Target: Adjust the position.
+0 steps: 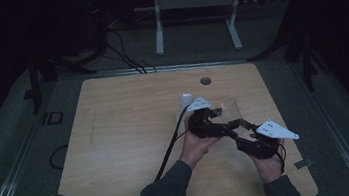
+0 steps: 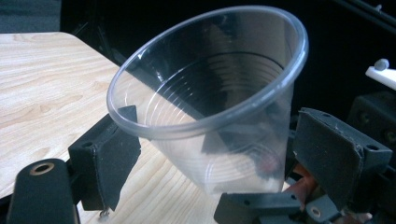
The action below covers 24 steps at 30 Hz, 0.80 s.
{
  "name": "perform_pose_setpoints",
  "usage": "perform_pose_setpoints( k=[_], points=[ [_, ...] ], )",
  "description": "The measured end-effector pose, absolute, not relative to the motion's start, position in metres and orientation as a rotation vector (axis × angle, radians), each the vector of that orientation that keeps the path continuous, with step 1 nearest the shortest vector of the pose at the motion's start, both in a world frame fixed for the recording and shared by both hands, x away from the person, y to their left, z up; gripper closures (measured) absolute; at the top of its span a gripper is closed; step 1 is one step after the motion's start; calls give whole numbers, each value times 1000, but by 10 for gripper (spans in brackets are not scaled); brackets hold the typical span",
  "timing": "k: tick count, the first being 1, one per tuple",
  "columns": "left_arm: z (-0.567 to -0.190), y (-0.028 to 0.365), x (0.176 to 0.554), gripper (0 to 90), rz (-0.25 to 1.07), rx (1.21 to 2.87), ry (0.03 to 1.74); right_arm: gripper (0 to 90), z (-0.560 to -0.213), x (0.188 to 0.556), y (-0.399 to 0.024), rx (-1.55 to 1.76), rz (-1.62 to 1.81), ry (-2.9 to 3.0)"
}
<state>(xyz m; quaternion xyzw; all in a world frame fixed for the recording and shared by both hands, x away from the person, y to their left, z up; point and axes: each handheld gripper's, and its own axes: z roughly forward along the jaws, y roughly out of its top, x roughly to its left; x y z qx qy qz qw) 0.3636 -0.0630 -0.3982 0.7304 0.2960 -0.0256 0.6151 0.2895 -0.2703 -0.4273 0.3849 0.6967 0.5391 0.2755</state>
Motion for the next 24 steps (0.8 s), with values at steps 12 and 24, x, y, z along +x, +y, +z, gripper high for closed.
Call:
perform_pose_setpoints(
  k=[12,24],
  points=[
    [-400,-64,362,266,-70,1596,707,413,-429,291,-269,1027,1438,1891],
    [-398,-62,359,297,-12,1630,686,301,-429,293,-268,1023,1386,1947]
  ],
)
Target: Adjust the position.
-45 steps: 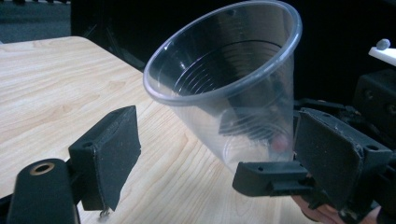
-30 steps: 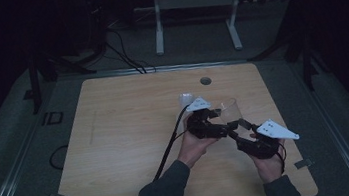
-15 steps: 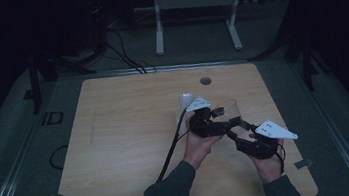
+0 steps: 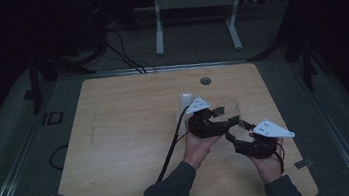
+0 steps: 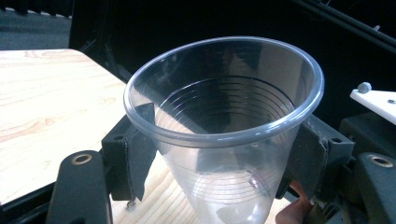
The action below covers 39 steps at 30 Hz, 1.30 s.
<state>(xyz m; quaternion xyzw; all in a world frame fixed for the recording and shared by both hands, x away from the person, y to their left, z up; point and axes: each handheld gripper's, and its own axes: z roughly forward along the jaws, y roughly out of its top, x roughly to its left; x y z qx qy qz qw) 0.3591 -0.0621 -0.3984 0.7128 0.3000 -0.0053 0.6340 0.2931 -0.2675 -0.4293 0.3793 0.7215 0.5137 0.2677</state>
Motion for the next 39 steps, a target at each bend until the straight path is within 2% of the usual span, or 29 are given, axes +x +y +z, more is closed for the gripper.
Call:
perform_pose_setpoints(
  k=[8,13,18,25,31,39],
  points=[
    [-398,-62,357,302,53,1700,667,291,-426,294,-267,1006,1356,1996],
    [-396,-66,352,302,156,1770,649,305,-426,297,-264,989,1338,2031],
    [-395,-70,349,301,198,1814,629,321,-426,300,-261,986,1322,2050],
    [-395,-71,350,281,173,1798,637,402,-427,300,-259,987,1321,2047],
    [-395,-70,351,245,114,1743,650,409,-428,299,-259,993,1328,2027],
    [-396,-68,353,238,82,1679,684,409,-431,299,-256,1005,1350,2029]
  ],
)
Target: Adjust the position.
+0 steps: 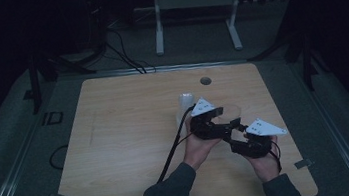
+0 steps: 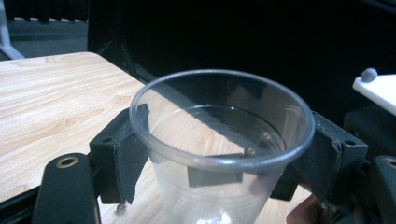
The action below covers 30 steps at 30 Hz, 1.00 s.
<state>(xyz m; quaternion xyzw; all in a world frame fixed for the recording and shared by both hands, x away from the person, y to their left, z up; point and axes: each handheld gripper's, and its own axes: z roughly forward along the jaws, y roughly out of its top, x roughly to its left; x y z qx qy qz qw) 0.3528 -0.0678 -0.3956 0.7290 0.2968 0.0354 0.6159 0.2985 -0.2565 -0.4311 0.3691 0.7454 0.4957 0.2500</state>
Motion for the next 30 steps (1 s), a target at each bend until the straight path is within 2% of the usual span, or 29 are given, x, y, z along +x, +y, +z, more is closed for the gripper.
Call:
perform_pose_setpoints(
  k=[6,16,30],
  points=[
    [-396,-68,352,265,90,1682,677,408,-431,298,-257,1008,1354,2027],
    [-397,-68,349,281,170,1703,639,303,-431,297,-261,1028,1343,2031],
    [-399,-67,348,284,235,1712,640,287,-432,292,-272,1047,1329,2026]
  ],
)
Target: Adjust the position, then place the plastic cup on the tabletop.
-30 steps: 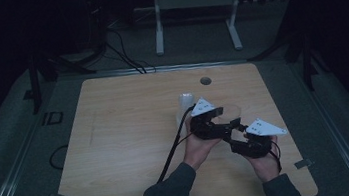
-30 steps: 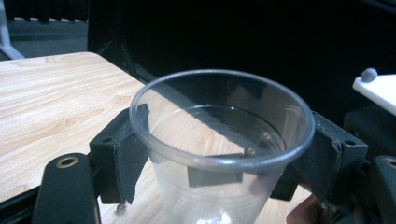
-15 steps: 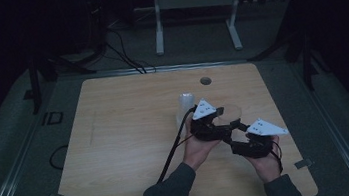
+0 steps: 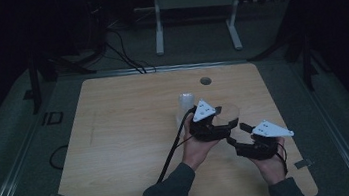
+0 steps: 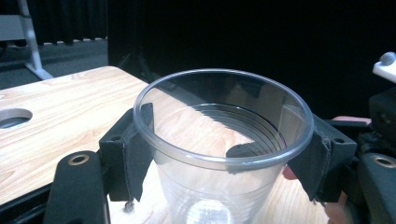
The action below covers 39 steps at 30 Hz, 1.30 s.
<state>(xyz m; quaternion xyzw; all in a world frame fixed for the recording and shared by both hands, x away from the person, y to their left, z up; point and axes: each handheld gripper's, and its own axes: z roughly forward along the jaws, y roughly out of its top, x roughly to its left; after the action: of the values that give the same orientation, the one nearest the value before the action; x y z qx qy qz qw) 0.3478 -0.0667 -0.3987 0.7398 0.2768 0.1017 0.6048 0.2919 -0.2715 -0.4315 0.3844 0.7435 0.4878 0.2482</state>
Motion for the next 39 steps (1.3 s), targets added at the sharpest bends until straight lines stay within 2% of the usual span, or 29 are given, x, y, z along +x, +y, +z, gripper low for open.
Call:
perform_pose_setpoints(
  k=[39],
  points=[
    [-408,-68,346,285,315,1706,581,287,-431,290,-291,1110,1329,1967]
  ],
)
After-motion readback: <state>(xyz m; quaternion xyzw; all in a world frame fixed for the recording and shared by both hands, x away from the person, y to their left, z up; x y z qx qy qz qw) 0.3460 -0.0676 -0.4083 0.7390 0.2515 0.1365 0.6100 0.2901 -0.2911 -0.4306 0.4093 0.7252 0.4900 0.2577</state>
